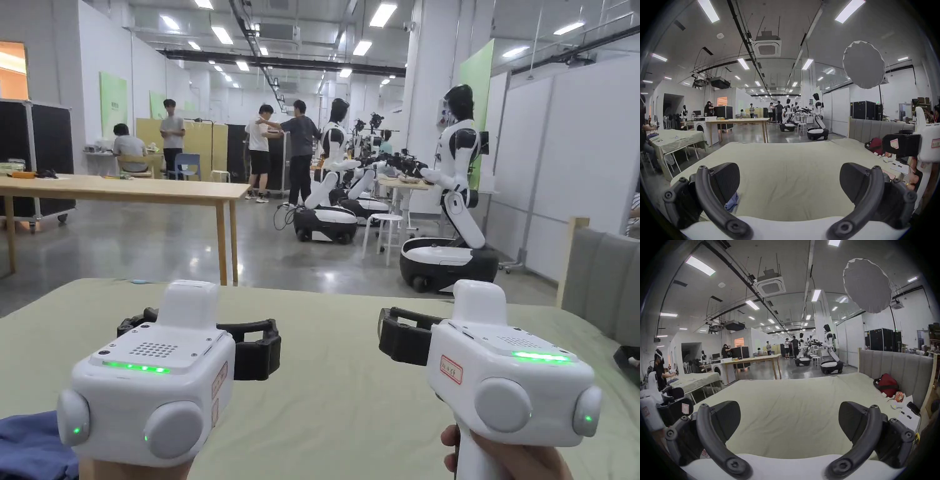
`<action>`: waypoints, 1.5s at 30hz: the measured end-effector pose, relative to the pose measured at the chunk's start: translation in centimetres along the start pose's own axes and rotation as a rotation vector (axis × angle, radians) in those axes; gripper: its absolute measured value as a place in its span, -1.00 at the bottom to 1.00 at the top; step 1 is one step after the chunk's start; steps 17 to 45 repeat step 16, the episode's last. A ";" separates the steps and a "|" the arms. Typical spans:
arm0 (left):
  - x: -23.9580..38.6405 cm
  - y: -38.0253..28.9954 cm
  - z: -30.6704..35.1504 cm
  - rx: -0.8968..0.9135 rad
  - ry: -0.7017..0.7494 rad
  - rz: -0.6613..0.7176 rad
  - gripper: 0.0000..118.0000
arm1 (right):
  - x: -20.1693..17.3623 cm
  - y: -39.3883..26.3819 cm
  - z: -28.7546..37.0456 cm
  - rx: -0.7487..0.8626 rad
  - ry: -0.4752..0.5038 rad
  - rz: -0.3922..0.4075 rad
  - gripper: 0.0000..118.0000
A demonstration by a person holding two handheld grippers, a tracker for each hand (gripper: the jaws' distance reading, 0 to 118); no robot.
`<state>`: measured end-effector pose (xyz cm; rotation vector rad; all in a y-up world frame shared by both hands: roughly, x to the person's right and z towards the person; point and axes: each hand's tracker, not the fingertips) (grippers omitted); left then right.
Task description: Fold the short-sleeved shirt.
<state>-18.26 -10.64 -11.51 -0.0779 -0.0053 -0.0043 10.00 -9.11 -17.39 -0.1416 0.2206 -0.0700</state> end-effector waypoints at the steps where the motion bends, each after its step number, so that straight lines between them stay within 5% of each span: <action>1: 0.0 0.0 0.0 0.001 -0.002 0.002 1.00 | -0.1 0.1 0.0 -0.004 -0.012 -0.002 1.00; 13: 0.1 -0.1 -1.5 -0.019 -0.021 0.033 1.00 | -0.5 0.8 -1.2 0.026 -0.124 0.035 1.00; 45: 0.3 -0.2 -1.7 -0.026 -0.019 0.015 1.00 | 0.0 1.0 -1.2 0.021 -0.103 0.033 1.00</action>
